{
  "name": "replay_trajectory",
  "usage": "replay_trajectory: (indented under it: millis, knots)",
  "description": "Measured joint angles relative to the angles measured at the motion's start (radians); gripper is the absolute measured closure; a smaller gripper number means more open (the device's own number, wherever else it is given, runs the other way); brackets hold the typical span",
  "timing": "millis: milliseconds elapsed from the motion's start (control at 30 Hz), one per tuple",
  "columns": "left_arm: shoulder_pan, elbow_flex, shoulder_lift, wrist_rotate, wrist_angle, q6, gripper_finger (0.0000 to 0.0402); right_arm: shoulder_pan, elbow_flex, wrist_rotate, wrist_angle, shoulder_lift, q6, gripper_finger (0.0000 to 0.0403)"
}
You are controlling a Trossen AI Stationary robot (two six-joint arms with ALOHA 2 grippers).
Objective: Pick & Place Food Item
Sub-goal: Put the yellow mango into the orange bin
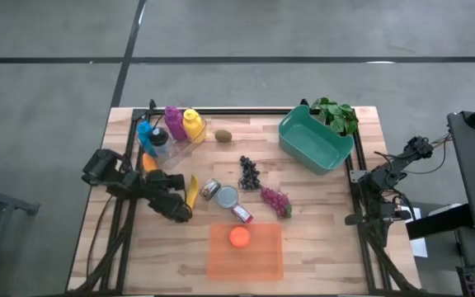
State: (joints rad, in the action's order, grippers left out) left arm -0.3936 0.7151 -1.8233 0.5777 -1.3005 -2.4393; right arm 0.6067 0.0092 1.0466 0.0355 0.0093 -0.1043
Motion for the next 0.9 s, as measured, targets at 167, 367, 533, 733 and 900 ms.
replay_trajectory:
  millis: [167,367,533,733,900]
  knots:
    - [0.014,0.0,-0.001,-0.02,0.001,0.003,0.0135,0.0,0.0,0.0,0.0,0.0,0.0,0.0395]
    - [0.065,0.0,-0.034,-0.022,0.0,0.0,0.0135,0.0,0.0,0.0,0.0,0.0,0.0,0.0395]
    - [0.126,0.0,-0.034,-0.023,-0.001,-0.001,0.0135,0.0,0.0,0.0,0.0,0.0,0.0,0.0395]
    - [0.184,0.0,-0.034,-0.03,0.002,0.011,0.0135,0.0,0.0,0.0,0.0,0.0,0.0,0.0395]
    - [0.216,-0.001,-0.034,-0.055,0.015,0.055,0.0135,0.0,0.0,0.0,0.0,0.0,0.0,0.0395]
